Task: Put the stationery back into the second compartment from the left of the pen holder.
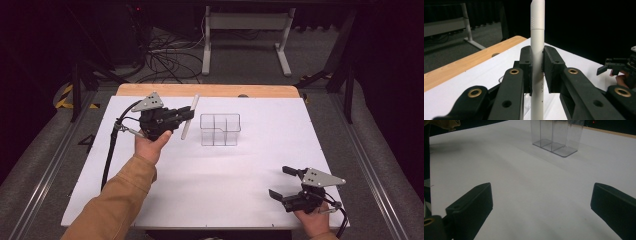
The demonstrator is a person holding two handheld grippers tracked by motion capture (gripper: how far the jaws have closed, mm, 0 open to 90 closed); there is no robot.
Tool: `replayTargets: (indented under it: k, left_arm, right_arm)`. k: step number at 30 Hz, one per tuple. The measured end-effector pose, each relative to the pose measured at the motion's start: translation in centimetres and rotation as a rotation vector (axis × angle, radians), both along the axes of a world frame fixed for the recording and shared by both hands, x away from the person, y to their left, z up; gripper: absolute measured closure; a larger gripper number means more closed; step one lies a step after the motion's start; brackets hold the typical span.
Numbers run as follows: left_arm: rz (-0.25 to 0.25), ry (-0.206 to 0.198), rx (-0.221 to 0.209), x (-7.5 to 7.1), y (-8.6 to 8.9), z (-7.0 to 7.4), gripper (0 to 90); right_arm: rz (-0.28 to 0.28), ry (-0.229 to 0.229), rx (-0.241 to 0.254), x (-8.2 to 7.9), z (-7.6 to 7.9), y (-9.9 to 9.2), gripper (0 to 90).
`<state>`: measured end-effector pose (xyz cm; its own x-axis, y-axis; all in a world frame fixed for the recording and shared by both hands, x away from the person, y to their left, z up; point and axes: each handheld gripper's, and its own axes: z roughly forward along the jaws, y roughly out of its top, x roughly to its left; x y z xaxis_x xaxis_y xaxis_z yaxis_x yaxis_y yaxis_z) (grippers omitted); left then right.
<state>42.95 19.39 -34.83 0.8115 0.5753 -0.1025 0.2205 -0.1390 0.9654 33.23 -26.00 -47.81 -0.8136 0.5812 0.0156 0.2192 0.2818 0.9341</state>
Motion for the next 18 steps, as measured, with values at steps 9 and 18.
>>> replayTargets:
  k: [9,18]
  left_arm:
    - [-0.006,-0.014,-0.003,1.1,-1.6,0.6,78.4]
    - [-0.012,-0.002,-0.019,2.1,-3.3,0.6,78.4]
  right_arm:
    - [0.01,-0.002,0.001,0.0,0.0,0.0,4.7]
    - [0.014,-0.003,0.004,0.0,0.0,0.0,4.7]
